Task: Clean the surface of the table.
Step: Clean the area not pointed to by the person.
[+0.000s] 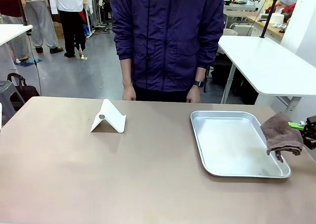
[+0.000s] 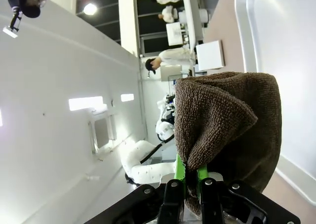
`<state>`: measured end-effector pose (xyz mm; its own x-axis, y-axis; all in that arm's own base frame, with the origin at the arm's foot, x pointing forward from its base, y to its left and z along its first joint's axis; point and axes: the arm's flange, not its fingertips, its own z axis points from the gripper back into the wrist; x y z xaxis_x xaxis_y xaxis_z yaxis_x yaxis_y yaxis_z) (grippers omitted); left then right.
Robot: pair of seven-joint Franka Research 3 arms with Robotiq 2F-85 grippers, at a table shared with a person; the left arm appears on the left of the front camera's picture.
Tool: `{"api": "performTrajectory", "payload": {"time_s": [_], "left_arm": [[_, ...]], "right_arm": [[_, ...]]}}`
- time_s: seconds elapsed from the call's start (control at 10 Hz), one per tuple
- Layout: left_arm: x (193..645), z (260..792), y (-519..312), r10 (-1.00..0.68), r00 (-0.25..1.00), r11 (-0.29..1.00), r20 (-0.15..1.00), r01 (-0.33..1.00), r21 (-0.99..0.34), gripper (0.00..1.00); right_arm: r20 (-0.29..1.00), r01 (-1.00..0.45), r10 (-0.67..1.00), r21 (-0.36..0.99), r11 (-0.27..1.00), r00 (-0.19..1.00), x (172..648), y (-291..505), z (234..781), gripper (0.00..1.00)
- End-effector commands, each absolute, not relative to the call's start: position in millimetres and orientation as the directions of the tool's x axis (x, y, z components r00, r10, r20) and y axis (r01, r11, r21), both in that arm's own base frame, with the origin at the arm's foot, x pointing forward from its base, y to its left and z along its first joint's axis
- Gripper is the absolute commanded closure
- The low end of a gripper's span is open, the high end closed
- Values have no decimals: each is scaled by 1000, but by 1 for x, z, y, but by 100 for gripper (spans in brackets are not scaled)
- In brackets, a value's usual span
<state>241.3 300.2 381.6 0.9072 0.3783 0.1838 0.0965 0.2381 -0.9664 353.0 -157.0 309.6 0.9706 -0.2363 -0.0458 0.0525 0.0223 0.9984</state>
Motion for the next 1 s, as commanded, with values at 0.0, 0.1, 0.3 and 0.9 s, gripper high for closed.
{"api": "performTrajectory", "payload": {"time_s": [0.0, 0.1, 0.3, 0.9], "left_arm": [[239, 384, 298, 370, 911, 236, 184, 99, -967, 78], [239, 384, 298, 370, 911, 236, 184, 99, -967, 78], [239, 384, 298, 370, 911, 236, 184, 99, -967, 78], [239, 384, 298, 370, 911, 236, 184, 99, -967, 78]], "right_arm": [[-40, 48, -231, 999, 26, 972, 352, -156, 312, 90], [-40, 48, -231, 999, 26, 972, 352, -156, 312, 90], [-46, 53, -235, 998, 23, 971, 353, -157, 310, 90], [53, -23, -147, 980, 196, 988, 396, -56, 321, 90]]}}
